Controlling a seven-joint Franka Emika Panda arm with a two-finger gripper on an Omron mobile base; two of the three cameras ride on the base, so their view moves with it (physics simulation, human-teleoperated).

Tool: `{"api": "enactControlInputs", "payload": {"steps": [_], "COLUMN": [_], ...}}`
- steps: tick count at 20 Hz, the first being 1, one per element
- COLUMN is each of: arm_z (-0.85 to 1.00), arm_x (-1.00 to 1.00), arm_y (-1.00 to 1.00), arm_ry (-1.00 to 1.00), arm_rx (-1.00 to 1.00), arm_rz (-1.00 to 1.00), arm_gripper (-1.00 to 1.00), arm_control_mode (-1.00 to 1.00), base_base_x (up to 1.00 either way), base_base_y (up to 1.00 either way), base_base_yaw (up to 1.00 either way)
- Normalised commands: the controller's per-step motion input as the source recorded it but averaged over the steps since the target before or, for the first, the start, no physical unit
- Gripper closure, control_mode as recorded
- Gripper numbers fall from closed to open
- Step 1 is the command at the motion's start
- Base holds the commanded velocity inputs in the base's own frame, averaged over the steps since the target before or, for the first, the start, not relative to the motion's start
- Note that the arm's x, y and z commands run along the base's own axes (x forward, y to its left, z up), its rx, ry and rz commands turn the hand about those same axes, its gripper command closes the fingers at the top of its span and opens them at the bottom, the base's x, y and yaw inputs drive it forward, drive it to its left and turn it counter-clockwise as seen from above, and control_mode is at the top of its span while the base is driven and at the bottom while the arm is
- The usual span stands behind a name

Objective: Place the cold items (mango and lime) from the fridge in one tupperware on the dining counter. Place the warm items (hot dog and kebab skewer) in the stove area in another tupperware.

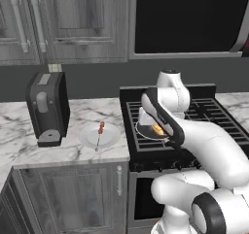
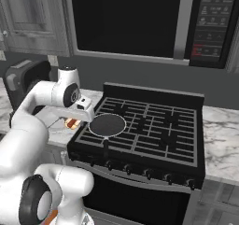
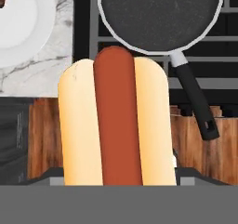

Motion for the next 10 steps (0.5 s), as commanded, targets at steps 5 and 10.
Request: {"api": "enactControlInputs", "payload": {"steps": [5,10], "arm_z": [0.11,0.00], "arm_x": [-0.41,0.00], "arm_y": [0.01,-0.01], "arm_ry": [0.06,0.00], "arm_rx": [-0.02,0.00], "arm_rz": [-0.04,0.00], "arm_gripper": [1.00,1.00], "arm_control_mode": [-1.00,-1.00], "base_base_x": [0.00,0.00], "base_base_y": [0.00,0.00], "base_base_yaw": [0.00,0.00]}}
